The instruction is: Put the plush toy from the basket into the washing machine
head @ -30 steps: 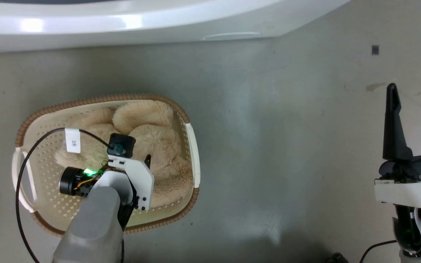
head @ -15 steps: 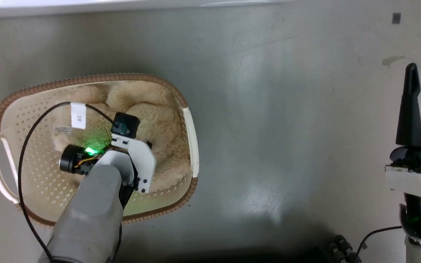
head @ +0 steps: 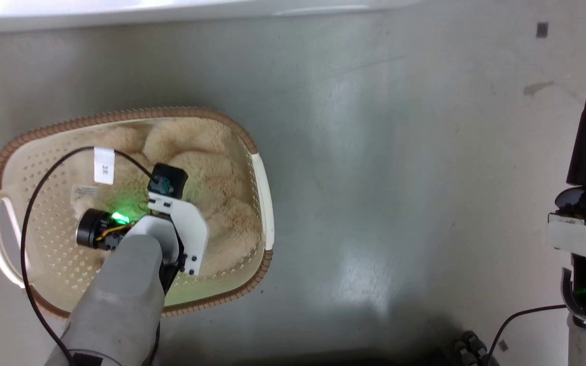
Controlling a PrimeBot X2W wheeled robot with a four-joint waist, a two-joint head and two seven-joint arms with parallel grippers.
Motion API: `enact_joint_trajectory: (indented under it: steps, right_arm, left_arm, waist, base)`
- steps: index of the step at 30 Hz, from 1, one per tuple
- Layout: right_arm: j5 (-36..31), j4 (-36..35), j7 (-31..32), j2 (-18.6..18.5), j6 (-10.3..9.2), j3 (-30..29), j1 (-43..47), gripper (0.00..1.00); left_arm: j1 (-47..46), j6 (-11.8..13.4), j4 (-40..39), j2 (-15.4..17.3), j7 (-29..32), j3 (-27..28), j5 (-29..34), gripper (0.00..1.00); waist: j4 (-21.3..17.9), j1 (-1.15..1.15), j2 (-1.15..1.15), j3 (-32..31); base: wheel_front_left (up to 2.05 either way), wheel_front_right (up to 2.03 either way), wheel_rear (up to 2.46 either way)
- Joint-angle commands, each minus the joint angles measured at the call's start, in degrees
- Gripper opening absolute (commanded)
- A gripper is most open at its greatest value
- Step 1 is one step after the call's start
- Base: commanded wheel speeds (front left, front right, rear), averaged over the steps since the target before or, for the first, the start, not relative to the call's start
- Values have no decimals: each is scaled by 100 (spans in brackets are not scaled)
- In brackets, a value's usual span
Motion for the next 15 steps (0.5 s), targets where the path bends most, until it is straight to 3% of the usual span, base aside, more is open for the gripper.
enact_joint_trajectory:
  steps: [1,15]
  right_arm:
    - [64,-5,-58,-1,-5,-27,-129,100]
    - [51,418,-129,-1,-5,19,371,100]
  left_arm:
    - [-26,-6,243,28,6,-45,-58,0]
    - [794,-189,596,-197,-870,-297,-258,0]
  waist:
    - [8,0,0,-127]
    - [201,0,0,-1706]
  base:
    - [0,0,0]
    - [0,0,0]
